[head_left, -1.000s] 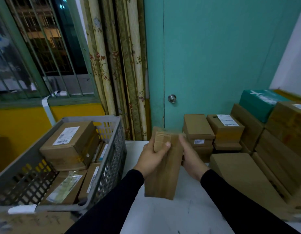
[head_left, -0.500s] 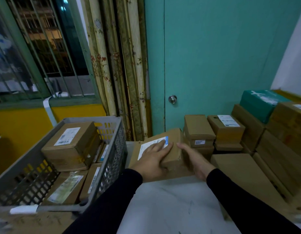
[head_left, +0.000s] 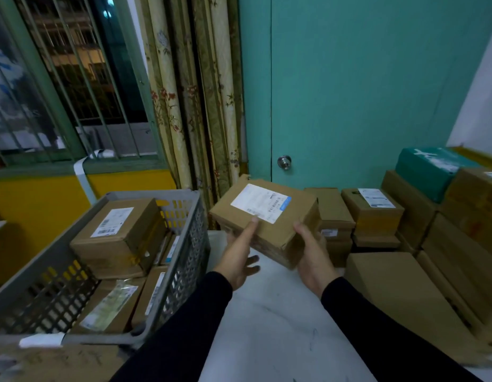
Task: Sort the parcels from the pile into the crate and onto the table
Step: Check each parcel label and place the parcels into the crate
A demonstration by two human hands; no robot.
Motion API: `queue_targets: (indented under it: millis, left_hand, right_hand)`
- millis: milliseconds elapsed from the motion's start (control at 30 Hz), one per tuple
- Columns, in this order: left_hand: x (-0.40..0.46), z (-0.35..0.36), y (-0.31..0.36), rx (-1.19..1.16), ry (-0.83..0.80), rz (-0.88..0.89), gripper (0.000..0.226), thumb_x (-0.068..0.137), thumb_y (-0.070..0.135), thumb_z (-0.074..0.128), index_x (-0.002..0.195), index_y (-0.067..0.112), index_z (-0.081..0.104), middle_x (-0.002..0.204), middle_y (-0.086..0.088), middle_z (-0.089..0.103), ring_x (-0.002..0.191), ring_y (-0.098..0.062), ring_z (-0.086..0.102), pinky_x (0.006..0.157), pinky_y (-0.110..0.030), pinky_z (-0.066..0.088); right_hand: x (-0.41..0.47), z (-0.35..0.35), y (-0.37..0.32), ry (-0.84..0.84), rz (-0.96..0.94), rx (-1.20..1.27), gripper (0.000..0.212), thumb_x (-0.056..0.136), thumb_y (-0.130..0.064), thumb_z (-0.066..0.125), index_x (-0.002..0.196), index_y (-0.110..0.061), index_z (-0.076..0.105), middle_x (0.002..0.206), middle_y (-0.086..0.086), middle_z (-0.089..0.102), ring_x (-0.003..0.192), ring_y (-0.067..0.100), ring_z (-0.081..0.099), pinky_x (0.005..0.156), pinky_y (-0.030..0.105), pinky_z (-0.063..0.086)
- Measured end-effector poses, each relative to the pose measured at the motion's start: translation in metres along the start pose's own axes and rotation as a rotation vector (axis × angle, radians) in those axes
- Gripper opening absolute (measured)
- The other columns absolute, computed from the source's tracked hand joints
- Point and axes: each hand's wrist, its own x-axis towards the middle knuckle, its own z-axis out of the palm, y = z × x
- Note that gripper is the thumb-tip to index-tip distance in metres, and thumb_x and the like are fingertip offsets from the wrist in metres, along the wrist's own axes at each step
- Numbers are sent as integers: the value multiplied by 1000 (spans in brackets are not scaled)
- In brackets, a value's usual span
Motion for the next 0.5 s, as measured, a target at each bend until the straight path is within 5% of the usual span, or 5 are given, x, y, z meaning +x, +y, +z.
queue_targets:
  millis: [100, 233, 333, 500]
  left_hand:
    - [2, 1, 2, -82, -14, 77, 78, 88, 45, 74, 148, 45, 25, 137, -7, 59, 112, -33, 62, 97, -55, 51]
    - [5, -14, 13, -91, 37, 182, 78, 88, 33, 75, 147, 48, 27, 126, 1, 67, 107, -26, 68, 97, -54, 52]
    - [5, -33, 28, -59, 88, 226, 75, 87, 35, 76, 147, 48, 32, 124, 4, 68, 105, -24, 68, 94, -49, 54]
    - [2, -81, 58, -30, 157, 231, 51, 90, 35, 71, 136, 26, 54, 119, -1, 71, 99, -18, 68, 67, -30, 48]
  right_hand:
    - [-4, 15, 4, -50, -25, -31, 64, 81, -28, 79, 134, -33, 45, 131, 4, 67, 117, 23, 65, 100, 47, 52]
    - [2, 20, 4, -143, 11, -96, 115, 59, -46, 87, 154, -39, 23, 143, 3, 58, 125, 26, 60, 105, 51, 47]
    - [3, 33, -3, -155, -14, -110, 115, 65, -55, 79, 159, -35, 16, 150, 1, 49, 134, 25, 52, 115, 53, 38]
    - [6, 69, -6, -216, -108, -296, 98, 65, -83, 70, 147, -32, 50, 144, -6, 58, 129, 14, 56, 114, 44, 41]
